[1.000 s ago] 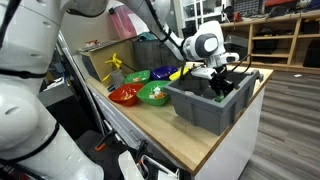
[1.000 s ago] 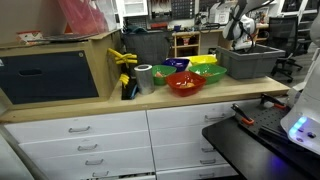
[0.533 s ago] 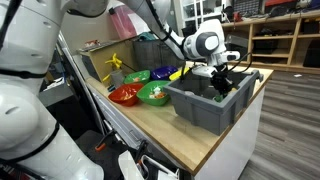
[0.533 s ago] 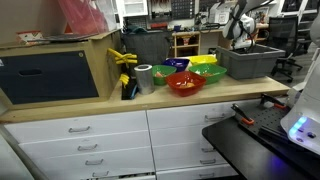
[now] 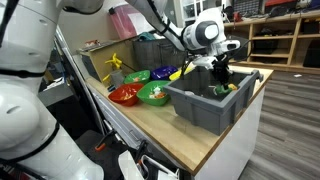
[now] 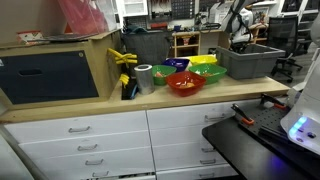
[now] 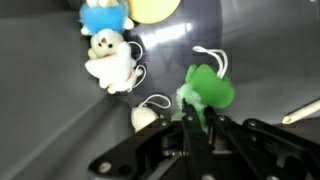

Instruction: Put one green plush toy in the green bowl then place the yellow plush toy in blue bowl.

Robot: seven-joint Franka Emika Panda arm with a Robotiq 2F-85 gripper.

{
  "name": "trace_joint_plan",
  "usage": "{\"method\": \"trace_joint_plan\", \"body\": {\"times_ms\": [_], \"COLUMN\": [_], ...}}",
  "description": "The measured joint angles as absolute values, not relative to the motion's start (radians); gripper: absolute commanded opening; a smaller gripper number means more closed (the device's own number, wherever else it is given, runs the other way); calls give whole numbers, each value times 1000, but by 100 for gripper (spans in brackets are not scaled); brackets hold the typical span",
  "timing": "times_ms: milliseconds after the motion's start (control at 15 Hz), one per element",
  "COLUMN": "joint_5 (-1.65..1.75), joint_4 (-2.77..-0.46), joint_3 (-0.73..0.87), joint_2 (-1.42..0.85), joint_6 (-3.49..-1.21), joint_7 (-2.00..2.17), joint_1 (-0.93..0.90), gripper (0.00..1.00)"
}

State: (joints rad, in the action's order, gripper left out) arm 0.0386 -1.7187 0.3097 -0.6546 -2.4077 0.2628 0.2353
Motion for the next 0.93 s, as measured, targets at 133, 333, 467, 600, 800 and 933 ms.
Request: {"method": "trace_joint_plan", "body": {"times_ms": [133,333,467,600,800,933], "joint_5": [39,39,39,39,38,31], "joint_4": [-1708,-1689,-1678,-1666,-1657,-1654], "joint_3": [310,311,311,308,291,272], "joint_2": [-623,-570,-537,-509,-469,-444], "joint_6": [-2385,-2335,-2304,-2275,-2246,-2235], "joint_7": [263,263,263,263,263,264], "joint_1": [231,222,216,211,204,199], "gripper": [3,3,3,3,3,3]}}
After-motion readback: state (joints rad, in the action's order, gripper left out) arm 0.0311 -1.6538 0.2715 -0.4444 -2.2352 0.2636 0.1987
